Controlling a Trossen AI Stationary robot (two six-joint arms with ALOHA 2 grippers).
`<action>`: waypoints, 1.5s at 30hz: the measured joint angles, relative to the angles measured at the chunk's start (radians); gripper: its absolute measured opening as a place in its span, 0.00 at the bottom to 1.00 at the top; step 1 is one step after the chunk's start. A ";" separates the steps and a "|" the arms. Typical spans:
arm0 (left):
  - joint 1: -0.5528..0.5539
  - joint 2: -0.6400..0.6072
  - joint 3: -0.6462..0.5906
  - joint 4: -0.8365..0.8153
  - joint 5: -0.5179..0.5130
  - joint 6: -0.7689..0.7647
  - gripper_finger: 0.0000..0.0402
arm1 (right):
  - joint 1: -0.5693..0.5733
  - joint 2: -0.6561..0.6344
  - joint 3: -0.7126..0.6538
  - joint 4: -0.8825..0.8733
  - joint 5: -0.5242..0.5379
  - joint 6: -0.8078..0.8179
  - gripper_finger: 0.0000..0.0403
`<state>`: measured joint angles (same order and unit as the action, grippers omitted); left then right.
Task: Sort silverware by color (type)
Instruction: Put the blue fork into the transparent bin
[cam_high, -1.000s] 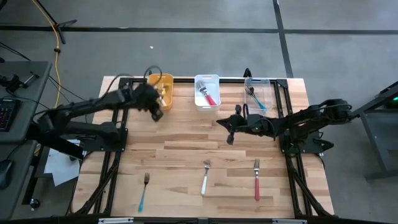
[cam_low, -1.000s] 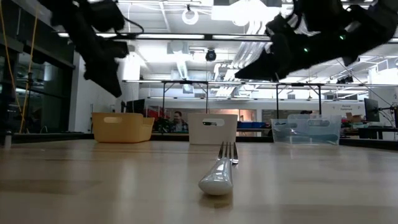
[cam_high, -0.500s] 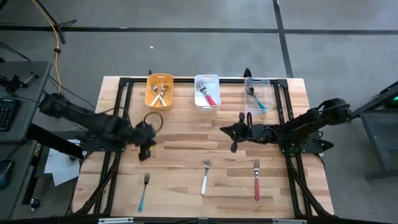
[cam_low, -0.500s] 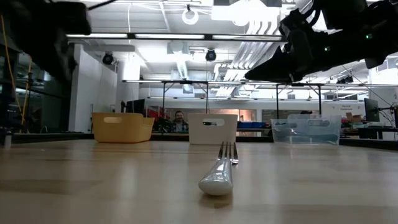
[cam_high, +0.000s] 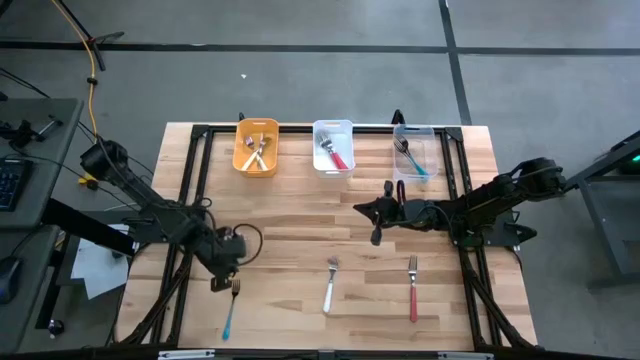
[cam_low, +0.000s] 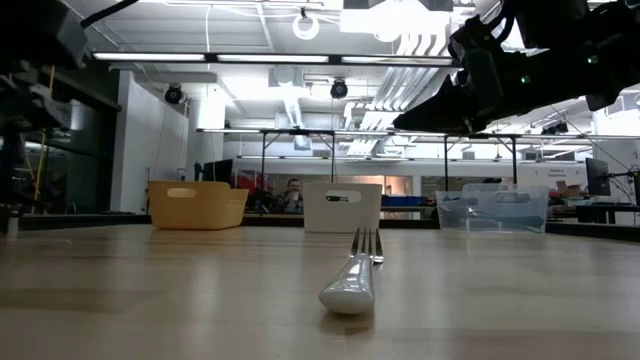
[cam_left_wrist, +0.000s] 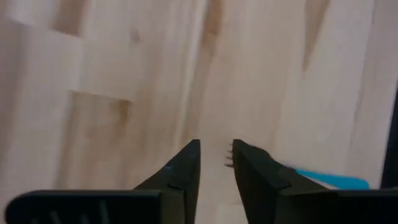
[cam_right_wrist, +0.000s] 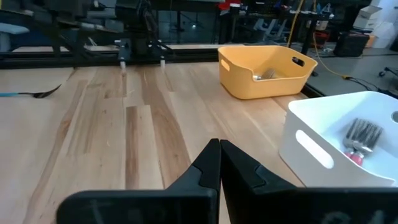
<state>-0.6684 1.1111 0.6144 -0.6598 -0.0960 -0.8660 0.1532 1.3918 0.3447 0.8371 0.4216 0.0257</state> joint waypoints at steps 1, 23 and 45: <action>-0.009 0.013 0.000 0.013 0.016 -0.014 0.24 | 0.000 0.000 0.000 0.000 -0.005 0.000 0.00; -0.024 0.223 0.000 0.107 0.148 0.084 0.43 | 0.033 0.000 0.000 -0.002 -0.010 0.001 0.00; 0.000 0.328 0.003 0.166 0.269 0.157 0.13 | 0.033 0.000 0.000 -0.002 -0.009 0.003 0.00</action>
<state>-0.6684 1.4391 0.6174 -0.4943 0.1734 -0.7086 0.1864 1.3914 0.3450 0.8356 0.4126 0.0288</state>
